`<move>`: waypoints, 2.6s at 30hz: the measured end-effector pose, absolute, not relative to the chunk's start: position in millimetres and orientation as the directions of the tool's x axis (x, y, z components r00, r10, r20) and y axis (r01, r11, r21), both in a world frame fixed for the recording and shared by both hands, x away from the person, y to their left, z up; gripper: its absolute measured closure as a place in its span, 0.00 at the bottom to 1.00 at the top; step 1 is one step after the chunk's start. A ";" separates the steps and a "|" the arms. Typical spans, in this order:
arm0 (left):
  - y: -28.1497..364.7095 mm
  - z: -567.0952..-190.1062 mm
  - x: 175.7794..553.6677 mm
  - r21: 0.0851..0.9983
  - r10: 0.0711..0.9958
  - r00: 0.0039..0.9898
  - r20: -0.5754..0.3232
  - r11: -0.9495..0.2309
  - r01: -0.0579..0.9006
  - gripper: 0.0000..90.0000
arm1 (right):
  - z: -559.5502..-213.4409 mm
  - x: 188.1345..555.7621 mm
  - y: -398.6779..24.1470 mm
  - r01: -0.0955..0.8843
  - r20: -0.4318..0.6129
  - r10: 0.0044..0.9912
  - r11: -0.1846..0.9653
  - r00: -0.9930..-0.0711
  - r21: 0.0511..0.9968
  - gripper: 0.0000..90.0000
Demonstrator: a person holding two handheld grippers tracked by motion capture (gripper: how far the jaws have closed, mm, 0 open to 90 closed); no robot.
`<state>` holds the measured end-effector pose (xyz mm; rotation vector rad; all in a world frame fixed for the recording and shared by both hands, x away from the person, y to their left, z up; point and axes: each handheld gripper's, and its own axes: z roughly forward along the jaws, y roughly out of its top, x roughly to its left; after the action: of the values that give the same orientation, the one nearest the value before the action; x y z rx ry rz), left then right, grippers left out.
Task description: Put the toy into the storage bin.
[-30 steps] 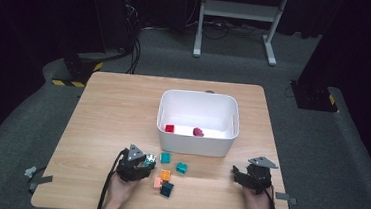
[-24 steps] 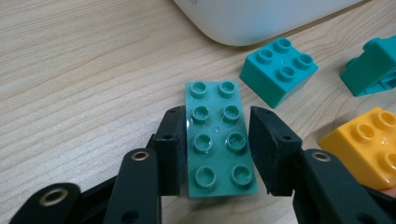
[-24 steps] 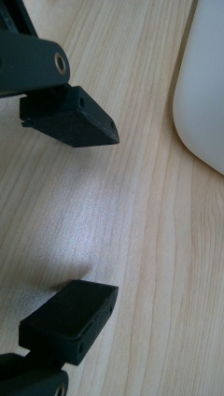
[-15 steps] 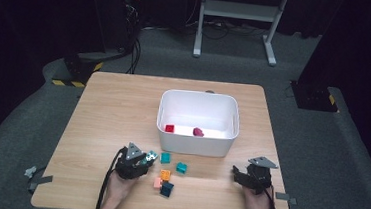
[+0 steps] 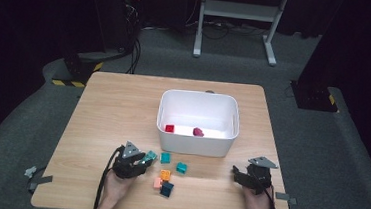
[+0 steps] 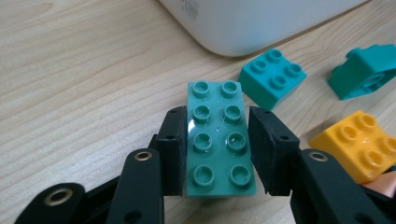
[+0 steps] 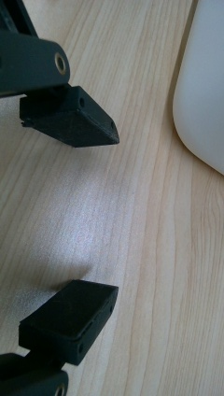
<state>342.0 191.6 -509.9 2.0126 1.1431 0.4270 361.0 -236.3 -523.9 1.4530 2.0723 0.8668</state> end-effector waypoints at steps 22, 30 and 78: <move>206.5 -459.8 344.2 0.792 0.812 0.563 -0.153 -0.240 0.561 0.65 | -523.9 361.0 -236.2 0.651 -0.016 0.942 0.243 -0.334 0.719 0.25; 211.5 -426.9 348.2 0.811 0.808 0.569 -0.150 -0.229 0.539 0.65 | -523.9 361.0 -236.2 0.651 -0.015 0.942 0.243 -0.335 0.719 0.25; 131.8 -356.3 429.1 0.829 0.703 0.698 -0.134 -0.306 0.468 0.65 | -523.9 360.8 -236.1 0.649 -0.016 0.940 0.247 -0.341 0.720 0.26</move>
<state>429.1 131.8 -356.3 1.9634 0.9024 0.3141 360.8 -236.1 -523.9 1.4464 2.0773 0.8692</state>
